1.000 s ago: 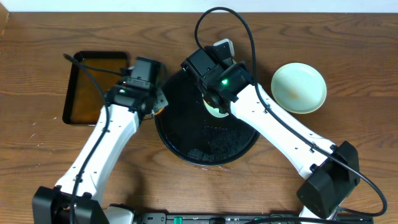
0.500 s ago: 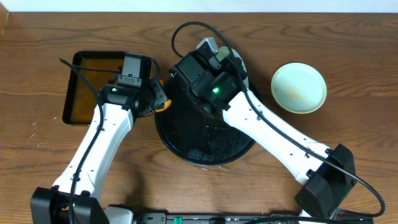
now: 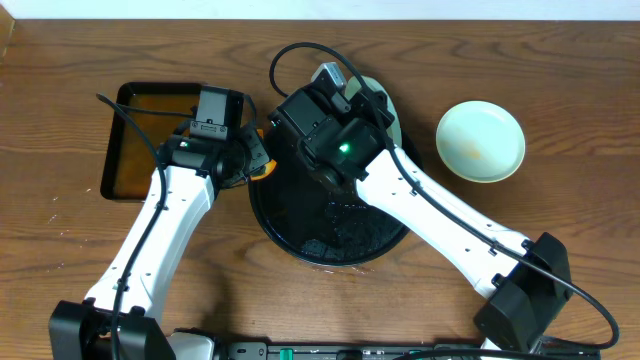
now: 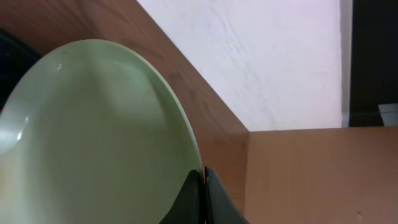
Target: Clean dirty plates on tray and stack at the side
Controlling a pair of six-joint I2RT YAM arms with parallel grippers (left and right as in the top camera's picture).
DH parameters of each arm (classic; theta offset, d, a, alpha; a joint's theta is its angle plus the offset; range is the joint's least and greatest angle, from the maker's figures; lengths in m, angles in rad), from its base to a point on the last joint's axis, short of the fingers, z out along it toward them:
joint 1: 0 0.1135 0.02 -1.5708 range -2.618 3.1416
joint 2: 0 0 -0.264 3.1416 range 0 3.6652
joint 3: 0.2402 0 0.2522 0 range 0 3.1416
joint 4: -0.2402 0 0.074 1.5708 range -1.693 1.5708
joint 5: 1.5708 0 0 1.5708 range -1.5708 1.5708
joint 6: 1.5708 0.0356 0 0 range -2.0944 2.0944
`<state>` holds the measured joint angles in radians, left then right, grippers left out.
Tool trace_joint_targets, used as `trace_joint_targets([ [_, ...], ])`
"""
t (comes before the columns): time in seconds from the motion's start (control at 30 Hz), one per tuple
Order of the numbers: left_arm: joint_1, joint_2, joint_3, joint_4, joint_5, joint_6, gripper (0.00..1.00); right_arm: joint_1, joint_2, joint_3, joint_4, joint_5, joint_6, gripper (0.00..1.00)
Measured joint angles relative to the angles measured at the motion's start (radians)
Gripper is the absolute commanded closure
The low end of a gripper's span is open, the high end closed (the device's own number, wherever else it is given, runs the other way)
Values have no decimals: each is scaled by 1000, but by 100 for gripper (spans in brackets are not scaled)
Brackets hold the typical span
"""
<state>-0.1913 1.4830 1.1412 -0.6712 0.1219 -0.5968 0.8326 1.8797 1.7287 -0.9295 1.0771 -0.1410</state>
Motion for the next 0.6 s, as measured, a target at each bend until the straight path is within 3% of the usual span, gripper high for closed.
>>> trace_joint_targets([
  [0.13,0,0,0,0,1,0,92,-18,0,1,-34,-99,56,99],
  [0.3,0,0,0,-2,3,0,92,-138,0,2,-87,-358,214,99],
  [0.5,0,0,0,-5,3,0,92,-457,0,3,-118,-847,385,99],
  [0.6,0,0,0,-6,3,3,92,-629,0,3,-124,-1067,403,99],
])
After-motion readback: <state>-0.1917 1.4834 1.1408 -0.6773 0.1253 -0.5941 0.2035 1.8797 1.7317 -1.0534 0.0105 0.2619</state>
